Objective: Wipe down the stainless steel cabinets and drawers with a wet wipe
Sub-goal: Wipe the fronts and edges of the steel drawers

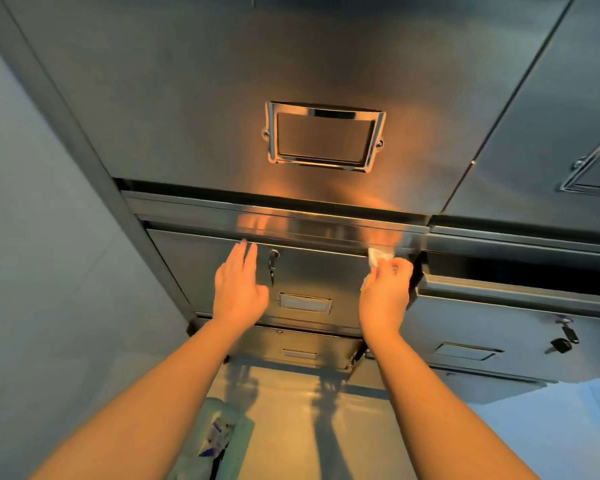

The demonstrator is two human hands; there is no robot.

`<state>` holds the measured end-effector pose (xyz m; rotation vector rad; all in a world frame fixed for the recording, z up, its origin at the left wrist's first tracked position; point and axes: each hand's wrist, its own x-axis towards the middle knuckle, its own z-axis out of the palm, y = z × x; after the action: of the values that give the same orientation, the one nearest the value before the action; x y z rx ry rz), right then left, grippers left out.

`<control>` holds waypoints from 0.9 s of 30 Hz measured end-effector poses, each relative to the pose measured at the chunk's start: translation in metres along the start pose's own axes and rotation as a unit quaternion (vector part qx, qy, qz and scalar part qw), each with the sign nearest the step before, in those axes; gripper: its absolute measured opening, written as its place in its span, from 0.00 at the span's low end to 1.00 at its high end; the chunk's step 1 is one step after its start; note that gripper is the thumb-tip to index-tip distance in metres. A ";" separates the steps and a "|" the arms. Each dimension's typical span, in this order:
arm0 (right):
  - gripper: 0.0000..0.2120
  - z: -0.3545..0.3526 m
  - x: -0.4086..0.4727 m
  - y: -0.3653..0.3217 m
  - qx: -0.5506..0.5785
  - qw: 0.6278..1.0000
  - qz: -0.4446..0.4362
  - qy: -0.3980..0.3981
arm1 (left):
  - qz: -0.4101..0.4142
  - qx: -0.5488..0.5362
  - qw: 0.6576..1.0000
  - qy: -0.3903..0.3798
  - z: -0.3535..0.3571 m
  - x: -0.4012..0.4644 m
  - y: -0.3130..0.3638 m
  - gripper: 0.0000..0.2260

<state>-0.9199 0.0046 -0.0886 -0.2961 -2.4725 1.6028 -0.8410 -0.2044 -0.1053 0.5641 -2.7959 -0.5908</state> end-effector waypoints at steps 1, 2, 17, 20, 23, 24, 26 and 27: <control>0.11 0.004 0.006 0.000 0.016 0.999 0.026 0.024 | -0.012 0.007 1.000 0.003 0.000 0.005 -0.004 0.33; 0.12 0.007 0.011 -0.001 0.035 0.998 0.042 0.042 | -0.024 0.014 1.000 0.004 0.000 0.010 -0.008 0.34; 0.35 0.053 -0.023 0.020 -0.335 0.922 -0.165 -0.102 | -0.049 0.093 0.994 -0.041 0.006 0.017 -0.023 0.41; 0.34 0.064 -0.027 0.017 -0.333 0.903 -0.220 -0.161 | -0.043 0.102 0.993 -0.040 0.006 0.018 -0.025 0.42; 0.35 0.054 -0.017 0.023 -0.327 0.924 -0.163 -0.110 | -0.032 0.109 0.993 -0.038 0.009 0.018 -0.029 0.42; 0.36 0.048 -0.011 0.026 -0.328 0.932 -0.138 -0.075 | -0.029 0.111 0.993 -0.036 0.010 0.018 -0.031 0.43; 0.36 0.040 0.002 0.031 -0.332 0.936 -0.112 -0.020 | -0.021 0.116 0.992 -0.033 0.013 0.018 -0.034 0.43; 0.36 0.039 0.006 0.033 -0.337 0.936 -0.106 -0.006 | -0.015 0.118 0.992 -0.033 0.014 0.019 -0.035 0.43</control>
<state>-0.9337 -0.0149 -0.1339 -0.0950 -2.8639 0.6347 -0.8505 -0.2373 -0.1304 0.6445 -2.9464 -0.2893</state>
